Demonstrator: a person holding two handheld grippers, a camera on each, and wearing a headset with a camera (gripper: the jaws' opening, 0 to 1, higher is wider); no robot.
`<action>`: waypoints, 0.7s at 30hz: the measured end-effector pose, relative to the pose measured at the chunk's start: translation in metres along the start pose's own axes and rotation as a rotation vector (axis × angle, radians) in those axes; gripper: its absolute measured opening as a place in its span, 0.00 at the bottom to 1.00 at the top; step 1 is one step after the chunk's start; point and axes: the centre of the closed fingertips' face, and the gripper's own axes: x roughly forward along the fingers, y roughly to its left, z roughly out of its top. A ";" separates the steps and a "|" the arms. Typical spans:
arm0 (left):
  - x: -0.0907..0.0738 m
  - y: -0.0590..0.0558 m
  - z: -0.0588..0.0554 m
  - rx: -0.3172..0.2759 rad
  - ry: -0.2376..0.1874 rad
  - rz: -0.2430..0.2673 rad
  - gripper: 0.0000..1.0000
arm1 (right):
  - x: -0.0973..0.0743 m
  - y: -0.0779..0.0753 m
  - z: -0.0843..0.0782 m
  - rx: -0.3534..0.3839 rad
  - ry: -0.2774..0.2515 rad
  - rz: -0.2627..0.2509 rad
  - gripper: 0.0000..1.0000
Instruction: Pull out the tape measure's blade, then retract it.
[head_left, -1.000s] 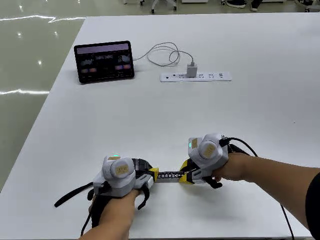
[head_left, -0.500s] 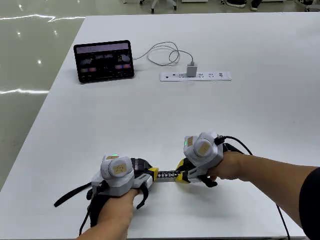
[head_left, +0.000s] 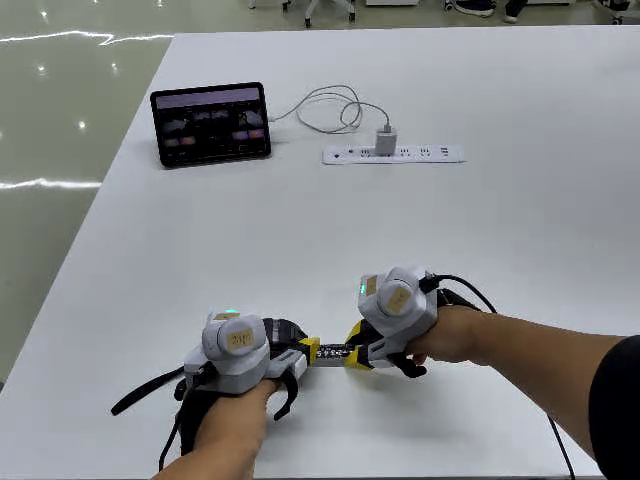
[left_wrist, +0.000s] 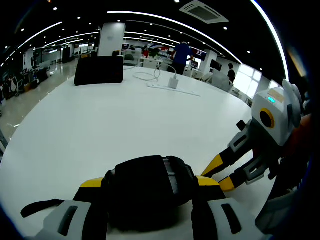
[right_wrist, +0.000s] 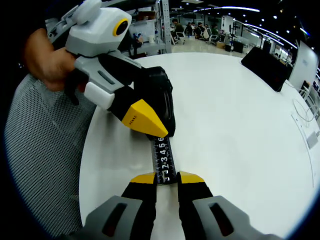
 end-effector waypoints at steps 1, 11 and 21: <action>0.000 0.000 0.000 -0.001 0.000 -0.001 0.64 | 0.000 0.000 0.001 0.000 -0.001 -0.001 0.11; 0.000 -0.001 0.000 0.003 0.005 -0.011 0.64 | 0.006 0.002 0.007 0.004 -0.014 -0.002 0.11; -0.001 -0.001 0.000 -0.004 0.009 -0.020 0.64 | 0.010 0.003 0.014 0.006 -0.021 0.006 0.11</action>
